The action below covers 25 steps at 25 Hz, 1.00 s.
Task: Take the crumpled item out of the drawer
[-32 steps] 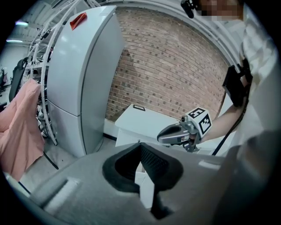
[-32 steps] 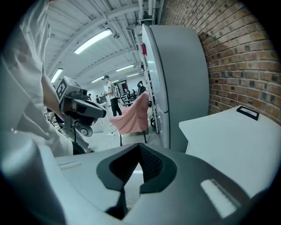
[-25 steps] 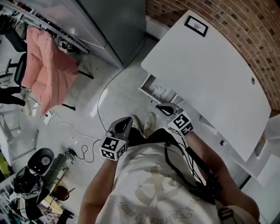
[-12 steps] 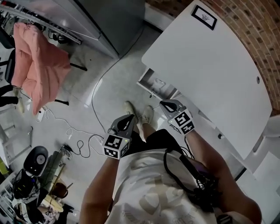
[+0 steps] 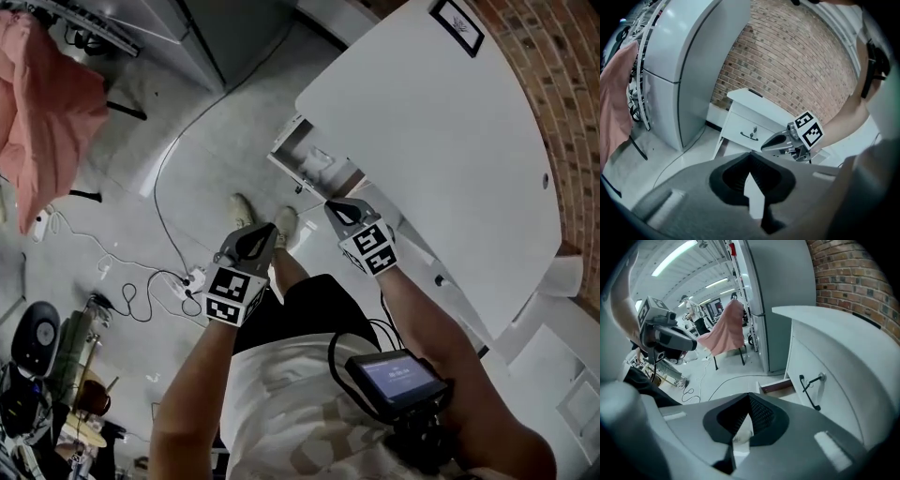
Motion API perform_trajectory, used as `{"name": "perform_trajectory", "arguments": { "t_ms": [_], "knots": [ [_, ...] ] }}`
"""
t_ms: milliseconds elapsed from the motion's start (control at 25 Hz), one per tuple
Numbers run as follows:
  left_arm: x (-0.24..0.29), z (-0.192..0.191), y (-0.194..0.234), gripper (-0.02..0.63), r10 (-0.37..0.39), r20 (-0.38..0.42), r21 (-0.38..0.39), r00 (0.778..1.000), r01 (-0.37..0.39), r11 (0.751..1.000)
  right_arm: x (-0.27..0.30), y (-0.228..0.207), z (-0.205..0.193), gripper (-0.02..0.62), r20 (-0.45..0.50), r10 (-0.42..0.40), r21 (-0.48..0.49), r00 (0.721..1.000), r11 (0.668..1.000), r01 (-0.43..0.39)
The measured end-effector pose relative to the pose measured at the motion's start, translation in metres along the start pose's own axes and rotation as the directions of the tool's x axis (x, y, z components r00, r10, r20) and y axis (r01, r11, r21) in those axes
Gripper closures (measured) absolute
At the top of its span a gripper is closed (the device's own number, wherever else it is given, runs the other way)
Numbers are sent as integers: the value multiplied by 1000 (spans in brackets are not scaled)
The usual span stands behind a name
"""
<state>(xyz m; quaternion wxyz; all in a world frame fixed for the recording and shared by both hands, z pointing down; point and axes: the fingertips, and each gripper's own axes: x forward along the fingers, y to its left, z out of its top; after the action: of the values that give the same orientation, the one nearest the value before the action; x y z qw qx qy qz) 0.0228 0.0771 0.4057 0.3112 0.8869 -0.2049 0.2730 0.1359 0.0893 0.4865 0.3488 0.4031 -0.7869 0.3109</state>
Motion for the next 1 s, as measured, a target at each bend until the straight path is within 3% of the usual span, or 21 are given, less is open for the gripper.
{"name": "perform_trajectory", "arguments": {
  "t_ms": [120,480,1000],
  "knots": [
    [11,-13,10,602,1,-3,-26,1000,-1,1000,20,-4,-9,588,-25,9,31,1000,999,-8],
    [28,-49,44,603,45,-7,-129,999,-46,991,72,-40,-45,588,-136,-43,1,990,999,43],
    [75,-80,70,601,20,14,-169,1000,-17,985,132,-78,-61,588,-203,-86,-60,975,995,76]
  ]
}}
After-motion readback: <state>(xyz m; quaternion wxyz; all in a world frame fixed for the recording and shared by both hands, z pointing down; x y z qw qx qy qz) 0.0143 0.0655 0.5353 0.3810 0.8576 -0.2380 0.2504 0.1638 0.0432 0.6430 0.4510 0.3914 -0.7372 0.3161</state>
